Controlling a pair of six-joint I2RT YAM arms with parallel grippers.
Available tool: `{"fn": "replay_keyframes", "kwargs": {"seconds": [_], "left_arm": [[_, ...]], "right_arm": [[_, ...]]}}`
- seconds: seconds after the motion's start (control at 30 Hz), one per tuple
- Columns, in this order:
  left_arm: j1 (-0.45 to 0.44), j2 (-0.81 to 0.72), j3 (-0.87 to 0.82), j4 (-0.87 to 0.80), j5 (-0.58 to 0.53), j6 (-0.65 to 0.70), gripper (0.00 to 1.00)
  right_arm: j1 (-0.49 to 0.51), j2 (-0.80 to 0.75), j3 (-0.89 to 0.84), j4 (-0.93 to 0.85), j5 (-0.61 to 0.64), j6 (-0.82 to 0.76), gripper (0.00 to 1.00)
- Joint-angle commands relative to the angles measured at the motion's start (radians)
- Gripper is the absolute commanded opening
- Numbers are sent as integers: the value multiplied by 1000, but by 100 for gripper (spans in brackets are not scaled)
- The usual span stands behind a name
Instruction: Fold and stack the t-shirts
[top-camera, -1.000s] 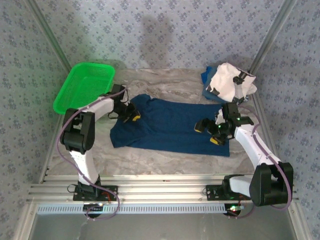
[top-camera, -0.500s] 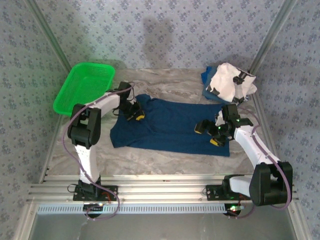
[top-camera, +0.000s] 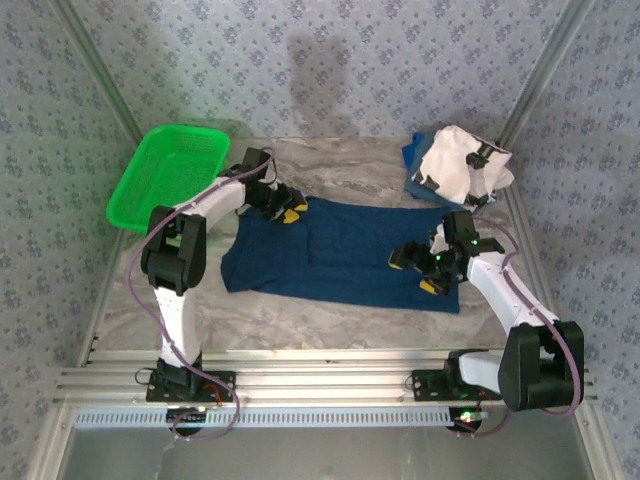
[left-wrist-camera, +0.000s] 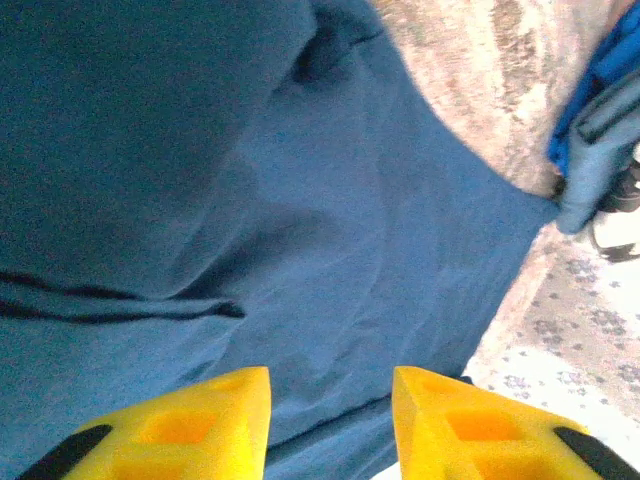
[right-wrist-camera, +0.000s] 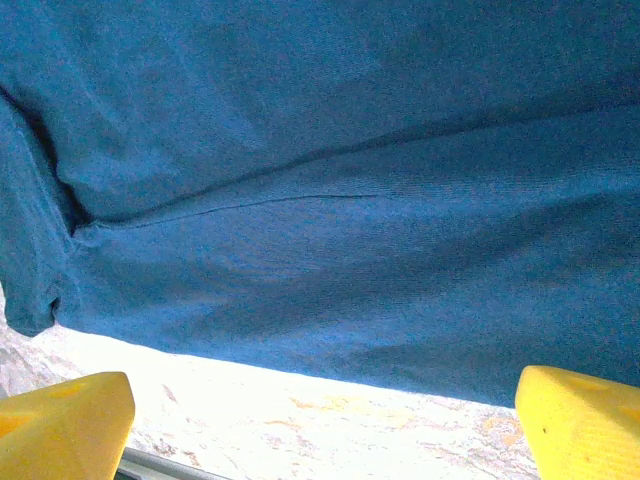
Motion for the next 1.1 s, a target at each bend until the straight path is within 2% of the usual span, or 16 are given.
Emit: {"fn": "replay_keyframes", "kwargs": {"seconds": [0.0,0.13,0.23,0.33,0.43,0.57,0.73,1.07], "left_arm": [[0,11,-2,97,52,-91,48],[15,-21,7,6,-11,-38,55],[32,-110,-31,-48,-88,6,59],[32,-219,-73,-129,-171,84,62],[31,-321,-173,-140,-226,115,62],[31,-413,-353,-57,-252,89,61],[31,-417,-514,60,-273,43,58],[34,-394,-573,78,-338,54,57]], "right_arm": [[-4,3,-3,-8,-3,12,100],[-6,-3,5,-37,11,11,100],[-25,-20,25,-88,79,10,100],[-83,-30,57,-136,126,0,100],[-132,-20,74,-129,118,-4,100],[-146,29,109,-138,150,-20,100],[-149,106,133,-125,171,-26,100],[-157,200,112,-114,239,-13,100]]}}
